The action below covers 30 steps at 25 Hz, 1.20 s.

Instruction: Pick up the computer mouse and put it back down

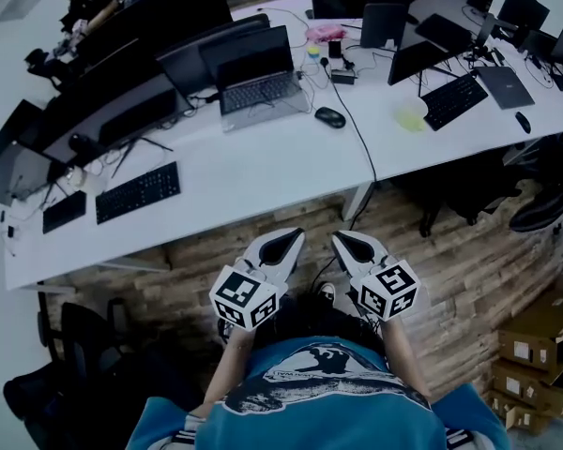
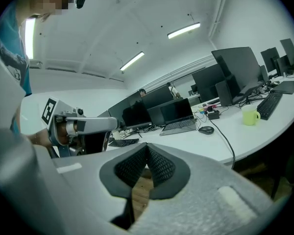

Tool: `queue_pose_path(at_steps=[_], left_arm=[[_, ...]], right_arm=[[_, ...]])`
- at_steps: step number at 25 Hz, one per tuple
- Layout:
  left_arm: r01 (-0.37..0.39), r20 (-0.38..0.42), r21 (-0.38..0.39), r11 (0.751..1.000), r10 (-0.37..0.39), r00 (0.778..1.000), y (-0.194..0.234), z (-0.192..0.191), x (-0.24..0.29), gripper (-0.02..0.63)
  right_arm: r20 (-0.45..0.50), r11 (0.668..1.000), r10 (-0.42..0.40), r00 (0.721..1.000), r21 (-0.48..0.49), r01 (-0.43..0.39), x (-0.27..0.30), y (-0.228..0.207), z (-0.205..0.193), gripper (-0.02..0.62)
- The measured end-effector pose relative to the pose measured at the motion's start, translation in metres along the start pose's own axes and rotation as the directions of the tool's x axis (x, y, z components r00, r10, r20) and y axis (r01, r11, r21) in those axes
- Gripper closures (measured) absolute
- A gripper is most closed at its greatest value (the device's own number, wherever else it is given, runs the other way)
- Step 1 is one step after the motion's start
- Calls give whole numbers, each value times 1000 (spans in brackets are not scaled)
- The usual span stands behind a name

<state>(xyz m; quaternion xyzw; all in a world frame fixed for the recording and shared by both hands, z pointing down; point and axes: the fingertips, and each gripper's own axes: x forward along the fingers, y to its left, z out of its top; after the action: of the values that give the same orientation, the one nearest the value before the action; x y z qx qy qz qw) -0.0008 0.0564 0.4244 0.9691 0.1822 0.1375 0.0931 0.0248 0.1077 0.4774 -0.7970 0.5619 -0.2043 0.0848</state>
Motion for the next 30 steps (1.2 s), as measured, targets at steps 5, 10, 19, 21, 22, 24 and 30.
queue_pose_path(at_steps=[5,10,19,21,22,24,30], left_arm=[[-51,0,-21,998,51,999,5,-2,-2,592],[-98,-13,-37,995,97,995,21,-7,-9,592],[-73,16,-39,997,73,997,56,14,18,592],[-67,19,-35,997,67,998,70,21,29,592],[-64,20,-31,997,65,998,78,25,35,592],[-56,22,-23,998,57,998,93,33,46,592],[-24,42,-6,1000,24,999,134,58,77,592]], right_arm=[[-27,1000,27,999,11,-27,6,-9,-7,594],[-37,999,46,998,7,-45,16,-16,-4,594],[-39,1000,31,999,-1,-31,55,-45,13,594],[-41,999,29,999,-15,-29,68,-55,21,594],[-40,999,30,999,-24,-31,75,-60,26,594],[-33,998,37,999,-48,-39,90,-70,36,593],[-38,992,3,999,-128,-7,132,-111,57,592]])
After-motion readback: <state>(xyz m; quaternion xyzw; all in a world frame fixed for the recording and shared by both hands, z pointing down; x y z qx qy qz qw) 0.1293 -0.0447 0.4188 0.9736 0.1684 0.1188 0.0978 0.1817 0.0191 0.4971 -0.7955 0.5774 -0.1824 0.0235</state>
